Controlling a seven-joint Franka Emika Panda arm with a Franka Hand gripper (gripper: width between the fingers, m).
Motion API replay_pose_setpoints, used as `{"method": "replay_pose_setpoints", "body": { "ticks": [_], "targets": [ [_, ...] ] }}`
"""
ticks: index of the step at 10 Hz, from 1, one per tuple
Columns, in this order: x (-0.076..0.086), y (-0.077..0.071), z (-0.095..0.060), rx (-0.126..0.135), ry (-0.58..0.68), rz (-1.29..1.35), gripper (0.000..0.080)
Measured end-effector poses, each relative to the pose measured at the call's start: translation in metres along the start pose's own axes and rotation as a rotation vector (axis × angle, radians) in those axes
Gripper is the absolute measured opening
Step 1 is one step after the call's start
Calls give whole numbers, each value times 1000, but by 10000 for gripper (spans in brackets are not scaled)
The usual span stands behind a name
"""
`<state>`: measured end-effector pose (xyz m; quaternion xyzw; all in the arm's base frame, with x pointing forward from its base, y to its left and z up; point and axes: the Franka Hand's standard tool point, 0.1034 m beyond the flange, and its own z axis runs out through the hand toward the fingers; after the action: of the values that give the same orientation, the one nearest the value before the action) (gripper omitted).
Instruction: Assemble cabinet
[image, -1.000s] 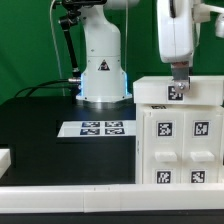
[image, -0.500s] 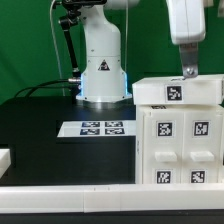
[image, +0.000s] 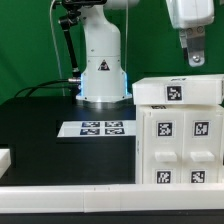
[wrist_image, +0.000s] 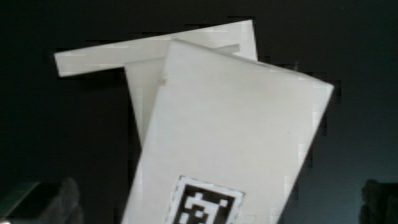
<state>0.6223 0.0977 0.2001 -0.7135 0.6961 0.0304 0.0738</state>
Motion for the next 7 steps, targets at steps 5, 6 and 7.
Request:
{"method": "replay_pose_setpoints", "body": {
  "ticks": [5, 6, 7],
  "targets": [
    [1, -5, -3, 20, 7, -550, 796],
    [1, -5, -3, 19, 8, -623, 796],
    [1, -5, -3, 19, 9, -687, 796]
  ]
}}
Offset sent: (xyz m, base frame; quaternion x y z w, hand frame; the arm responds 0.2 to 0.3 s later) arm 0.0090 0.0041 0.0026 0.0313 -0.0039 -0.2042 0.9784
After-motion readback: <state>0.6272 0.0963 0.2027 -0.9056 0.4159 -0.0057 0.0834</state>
